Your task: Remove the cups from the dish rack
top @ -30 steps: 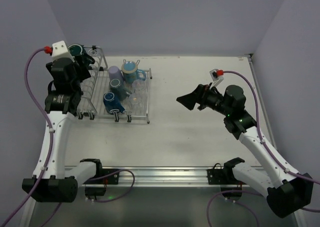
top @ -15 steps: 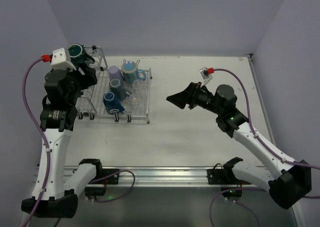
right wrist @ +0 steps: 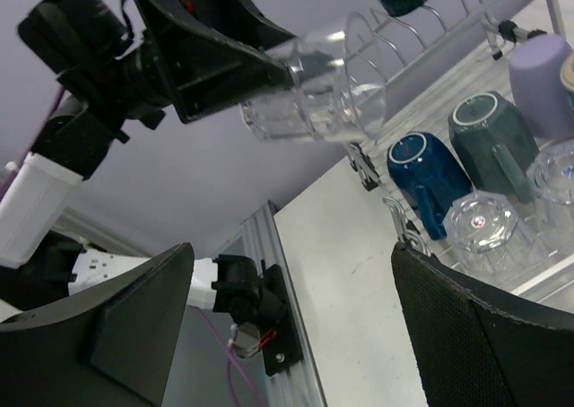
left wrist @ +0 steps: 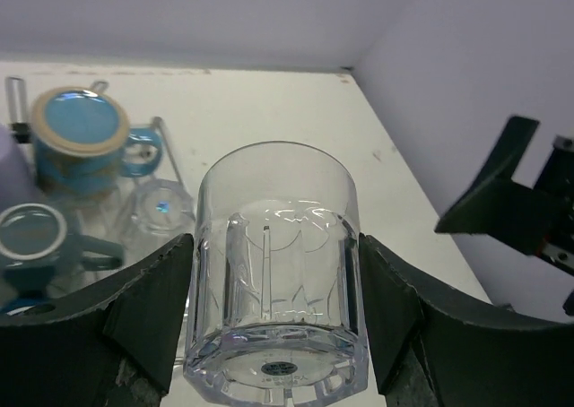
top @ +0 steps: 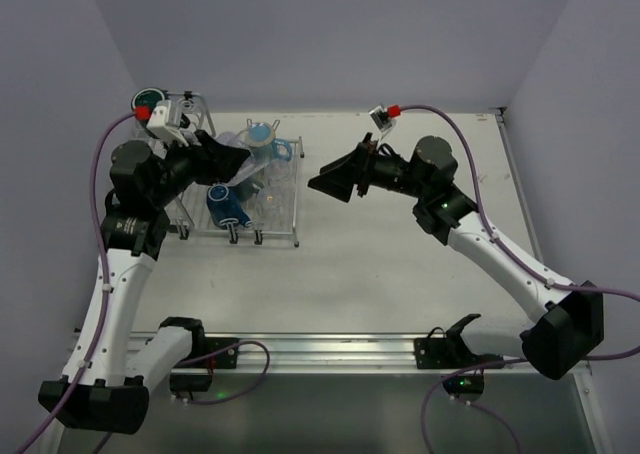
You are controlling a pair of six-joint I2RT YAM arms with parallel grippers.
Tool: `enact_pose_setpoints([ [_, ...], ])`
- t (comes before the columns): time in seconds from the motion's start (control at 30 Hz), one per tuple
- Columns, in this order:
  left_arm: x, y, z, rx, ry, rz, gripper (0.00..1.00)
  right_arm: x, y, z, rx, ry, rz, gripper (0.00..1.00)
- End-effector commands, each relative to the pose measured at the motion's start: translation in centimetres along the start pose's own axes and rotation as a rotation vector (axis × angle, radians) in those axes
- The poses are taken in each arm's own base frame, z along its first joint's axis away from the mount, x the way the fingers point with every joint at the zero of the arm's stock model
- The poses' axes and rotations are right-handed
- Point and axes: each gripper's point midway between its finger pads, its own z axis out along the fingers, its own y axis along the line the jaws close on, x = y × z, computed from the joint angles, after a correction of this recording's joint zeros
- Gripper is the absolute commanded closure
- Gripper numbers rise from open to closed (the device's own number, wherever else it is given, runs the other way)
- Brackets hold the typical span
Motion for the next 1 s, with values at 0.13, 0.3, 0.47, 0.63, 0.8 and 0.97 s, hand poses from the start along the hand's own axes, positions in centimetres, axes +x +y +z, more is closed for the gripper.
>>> enact_pose_setpoints([
  [0.13, 3.1, -8.4, 0.3, 0.417, 0.105, -0.05, 0.9, -2.9, 2.2, -1.0, -0.151, 0.003, -0.19, 0.09],
  [0.3, 3.6, -10.3, 0.4, 0.517, 0.105, -0.059, 0.9, -2.1, 1.8, -1.0, -0.207, 0.068, -0.15, 0.16],
  [0.47, 4.3, -11.5, 0.6, 0.581, 0.122, -0.085, 0.9, -1.3, 1.9, -1.0, -0.243, 0.084, -0.122, 0.25],
  [0.63, 5.3, -12.0, 1.5, 0.602, 0.144, -0.099, 0.9, -0.5, 3.1, -1.0, -0.353, 0.107, -0.082, 0.36],
  [0.8, 5.6, -12.3, 2.2, 0.609, 0.139, -0.107, 0.89, 1.2, 3.3, -0.5, -0.402, 0.153, -0.003, 0.37],
  [0.97, 5.7, -12.4, 2.6, 0.613, 0.133, -0.123, 0.79, 2.2, 3.2, -0.4, -0.419, 0.163, 0.03, 0.6],
])
